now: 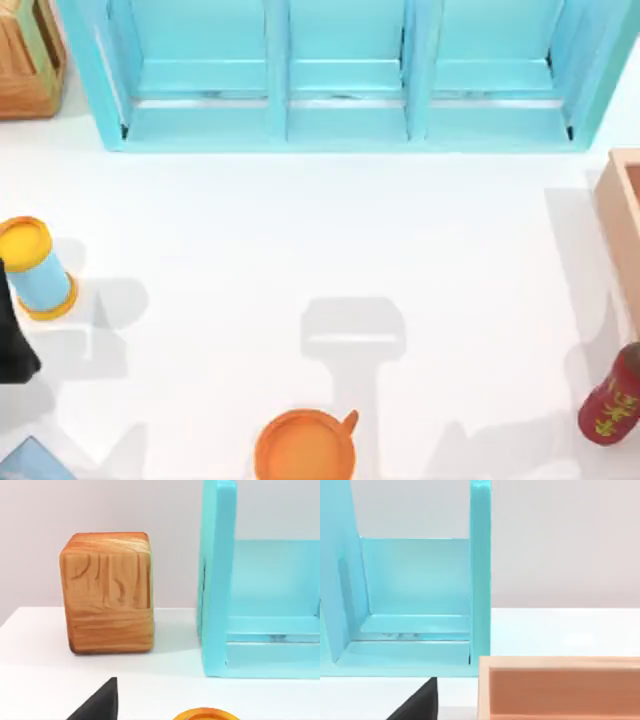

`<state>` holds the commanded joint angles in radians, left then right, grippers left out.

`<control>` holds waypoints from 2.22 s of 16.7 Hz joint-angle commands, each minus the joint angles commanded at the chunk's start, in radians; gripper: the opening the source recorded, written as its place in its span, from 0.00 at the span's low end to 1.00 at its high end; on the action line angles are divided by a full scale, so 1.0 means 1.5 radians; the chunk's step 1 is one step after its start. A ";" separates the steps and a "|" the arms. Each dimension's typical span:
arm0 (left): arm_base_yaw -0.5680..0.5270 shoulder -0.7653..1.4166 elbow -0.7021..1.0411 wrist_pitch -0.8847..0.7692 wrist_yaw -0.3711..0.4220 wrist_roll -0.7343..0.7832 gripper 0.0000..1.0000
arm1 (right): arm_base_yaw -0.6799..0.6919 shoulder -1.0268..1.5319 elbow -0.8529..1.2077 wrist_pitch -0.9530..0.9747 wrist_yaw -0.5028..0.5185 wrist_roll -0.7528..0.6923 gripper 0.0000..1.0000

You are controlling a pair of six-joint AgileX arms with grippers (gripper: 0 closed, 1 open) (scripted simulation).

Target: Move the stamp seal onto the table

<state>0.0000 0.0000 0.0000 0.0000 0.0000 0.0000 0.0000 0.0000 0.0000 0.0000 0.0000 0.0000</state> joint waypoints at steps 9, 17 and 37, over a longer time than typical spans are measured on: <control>0.000 0.000 0.000 0.000 0.000 0.000 1.00 | -0.054 0.201 0.189 -0.179 0.001 -0.057 1.00; 0.000 0.000 0.000 0.000 0.000 0.000 1.00 | -0.163 0.754 0.576 -0.582 -0.002 -0.161 1.00; 0.000 0.000 0.000 0.000 0.000 0.000 1.00 | -0.234 1.093 0.760 -0.712 0.000 -0.229 1.00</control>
<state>0.0000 0.0000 0.0000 0.0000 0.0000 0.0000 -0.3509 1.6400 1.1403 -1.0684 -0.0001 -0.3436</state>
